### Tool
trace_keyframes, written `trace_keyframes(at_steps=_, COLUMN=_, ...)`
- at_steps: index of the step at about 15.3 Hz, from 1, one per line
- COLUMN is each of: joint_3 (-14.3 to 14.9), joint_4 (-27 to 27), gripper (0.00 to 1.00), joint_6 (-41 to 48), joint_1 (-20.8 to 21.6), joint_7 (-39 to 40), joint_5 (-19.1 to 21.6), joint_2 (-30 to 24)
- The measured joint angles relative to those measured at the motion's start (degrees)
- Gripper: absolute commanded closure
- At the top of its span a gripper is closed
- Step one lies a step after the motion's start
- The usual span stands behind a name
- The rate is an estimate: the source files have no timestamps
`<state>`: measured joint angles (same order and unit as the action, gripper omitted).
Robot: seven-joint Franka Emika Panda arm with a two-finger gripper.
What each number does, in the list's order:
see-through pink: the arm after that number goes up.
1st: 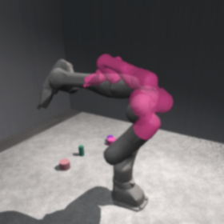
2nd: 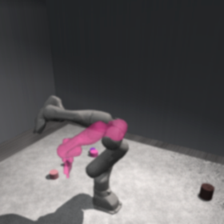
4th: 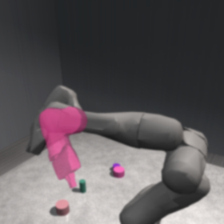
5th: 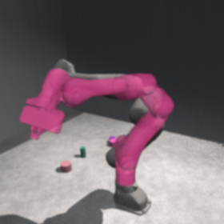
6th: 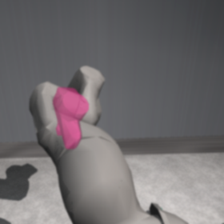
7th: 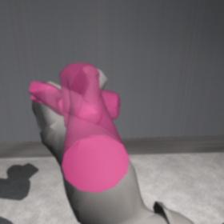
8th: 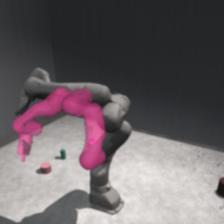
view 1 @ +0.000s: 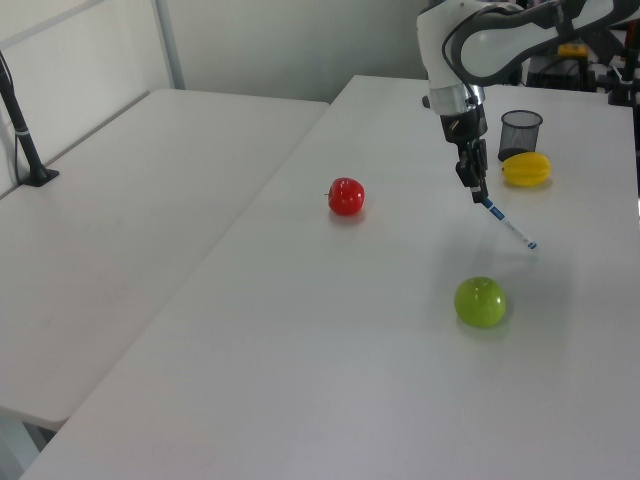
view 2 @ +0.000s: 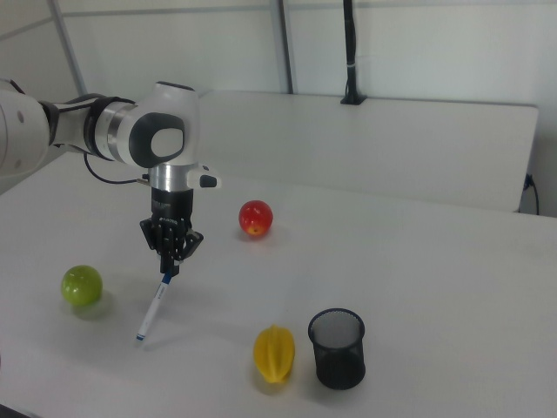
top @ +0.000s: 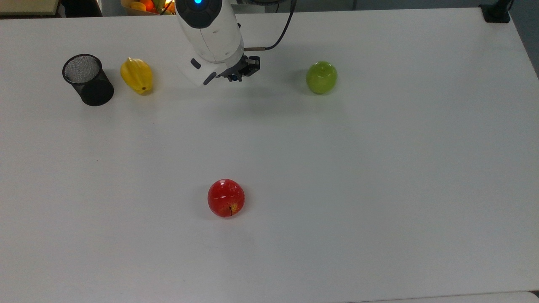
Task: Take marker pen
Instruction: 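Carry the marker away from the cup toward the green apple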
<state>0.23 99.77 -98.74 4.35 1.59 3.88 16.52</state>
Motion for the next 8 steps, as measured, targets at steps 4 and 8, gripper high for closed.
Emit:
trace_keyframes(at_steps=4, joint_3=-0.08, joint_4=-0.01, gripper=0.86, joint_6=-1.26, joint_1=0.58, joint_7=-1.29, joint_5=-1.13, joint_2=1.70)
trace_keyframes(at_steps=8, joint_3=-0.12, joint_4=-0.02, gripper=0.82, joint_6=-4.96, joint_1=1.19, joint_7=-4.40, joint_5=-1.86, joint_2=3.90)
